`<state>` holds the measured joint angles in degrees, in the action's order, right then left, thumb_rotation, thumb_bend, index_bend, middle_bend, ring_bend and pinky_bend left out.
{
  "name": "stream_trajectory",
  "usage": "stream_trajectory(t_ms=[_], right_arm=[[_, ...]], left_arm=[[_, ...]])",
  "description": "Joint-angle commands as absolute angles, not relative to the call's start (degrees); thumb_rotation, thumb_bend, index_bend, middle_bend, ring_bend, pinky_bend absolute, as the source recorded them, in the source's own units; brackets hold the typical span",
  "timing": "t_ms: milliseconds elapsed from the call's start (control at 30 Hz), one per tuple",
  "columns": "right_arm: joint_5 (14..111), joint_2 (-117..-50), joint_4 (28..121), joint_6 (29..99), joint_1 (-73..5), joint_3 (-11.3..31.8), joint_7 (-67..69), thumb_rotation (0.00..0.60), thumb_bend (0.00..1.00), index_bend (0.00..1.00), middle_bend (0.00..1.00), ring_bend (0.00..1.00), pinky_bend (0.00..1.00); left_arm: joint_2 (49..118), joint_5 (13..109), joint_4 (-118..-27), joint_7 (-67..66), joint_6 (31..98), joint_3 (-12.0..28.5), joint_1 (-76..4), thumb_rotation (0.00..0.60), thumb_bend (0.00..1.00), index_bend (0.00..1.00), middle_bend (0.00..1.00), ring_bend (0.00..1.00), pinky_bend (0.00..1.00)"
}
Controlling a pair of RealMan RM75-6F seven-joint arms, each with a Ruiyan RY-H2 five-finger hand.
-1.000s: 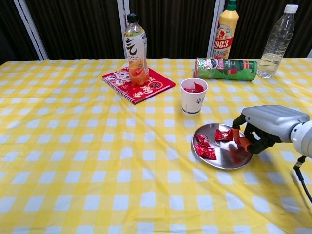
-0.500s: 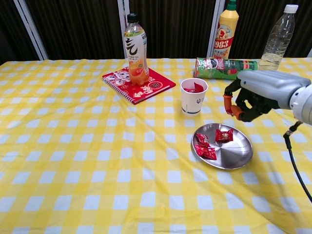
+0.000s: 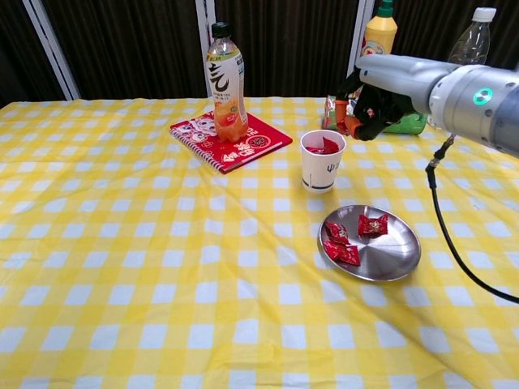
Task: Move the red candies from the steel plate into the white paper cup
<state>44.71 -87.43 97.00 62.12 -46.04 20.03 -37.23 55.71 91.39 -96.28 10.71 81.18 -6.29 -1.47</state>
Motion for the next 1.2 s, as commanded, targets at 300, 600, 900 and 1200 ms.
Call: stream_trajectory(t_ms=[300, 600, 900, 1200], right_arm=[[38.55, -94.25, 80.31, 54.95, -53.28, 22.56, -35.42, 0.600, 0.65, 0.57, 0.79, 0.83, 1.00], [38.07, -96.81, 74.40, 52.83, -54.33, 21.19, -33.09, 0.600, 0.63, 0.50, 0.79, 0.83, 1.00], [40.31, -95.86, 76.83, 56.33, -54.19, 21.21, -32.40, 0.600, 0.44, 0.28, 0.79, 0.83, 1.00], [44.76, -90.53, 88.81, 63.10, -50.85, 20.16, -32.21, 0.600, 0.43, 0.28, 0.79, 0.83, 1.00]], left_arm=[[55.42, 90.53, -96.92, 10.56, 80.15, -6.14, -1.86, 0.600, 0.07, 0.00, 0.00, 0.00, 0.00], [55.08, 90.62, -97.07, 10.93, 79.74, -6.29, -2.05, 0.600, 0.07, 0.00, 0.00, 0.00, 0.00], [55.10, 90.99, -96.96, 11.20, 80.05, -6.33, -2.00, 0.600, 0.07, 0.00, 0.00, 0.00, 0.00], [55.20, 91.25, -96.97, 11.20, 80.57, -6.32, -1.82, 0.600, 0.07, 0.00, 0.00, 0.00, 0.00]])
